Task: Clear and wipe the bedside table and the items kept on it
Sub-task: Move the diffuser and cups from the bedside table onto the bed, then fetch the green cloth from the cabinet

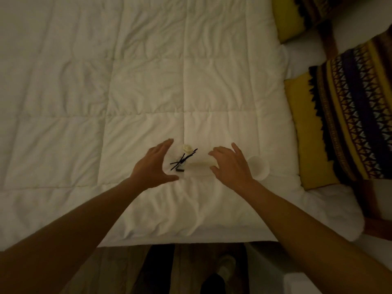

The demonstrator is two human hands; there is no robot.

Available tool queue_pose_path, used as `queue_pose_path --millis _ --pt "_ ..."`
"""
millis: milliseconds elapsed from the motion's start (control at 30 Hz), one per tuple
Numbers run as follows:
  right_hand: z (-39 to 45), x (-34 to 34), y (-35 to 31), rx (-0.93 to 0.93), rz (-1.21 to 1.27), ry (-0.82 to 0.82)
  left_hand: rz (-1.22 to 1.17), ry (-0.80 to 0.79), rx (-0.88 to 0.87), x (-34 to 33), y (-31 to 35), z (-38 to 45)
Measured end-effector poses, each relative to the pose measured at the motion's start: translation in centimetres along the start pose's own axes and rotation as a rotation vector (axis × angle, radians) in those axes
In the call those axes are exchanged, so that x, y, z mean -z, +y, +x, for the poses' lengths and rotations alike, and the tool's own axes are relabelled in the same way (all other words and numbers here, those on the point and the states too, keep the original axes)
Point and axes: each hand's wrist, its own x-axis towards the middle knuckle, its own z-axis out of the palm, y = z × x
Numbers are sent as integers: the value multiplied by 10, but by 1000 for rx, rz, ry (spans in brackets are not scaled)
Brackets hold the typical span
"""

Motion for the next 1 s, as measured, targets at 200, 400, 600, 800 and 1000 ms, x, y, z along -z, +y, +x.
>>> queue_pose_path --millis 200,400,600,800,1000 --pt "-55 88 -17 -21 103 169 226 161 -106 75 48 -59" --pt "-103 183 -54 84 49 377 282 489 -128 148 126 -127" --pt "-126 254 -89 200 -71 419 369 633 -102 199 163 -205" --pt "-116 301 -164 340 -117 458 436 719 75 248 125 -288" --pt "-89 314 -294 505 -145 458 463 792 253 297 49 -369"
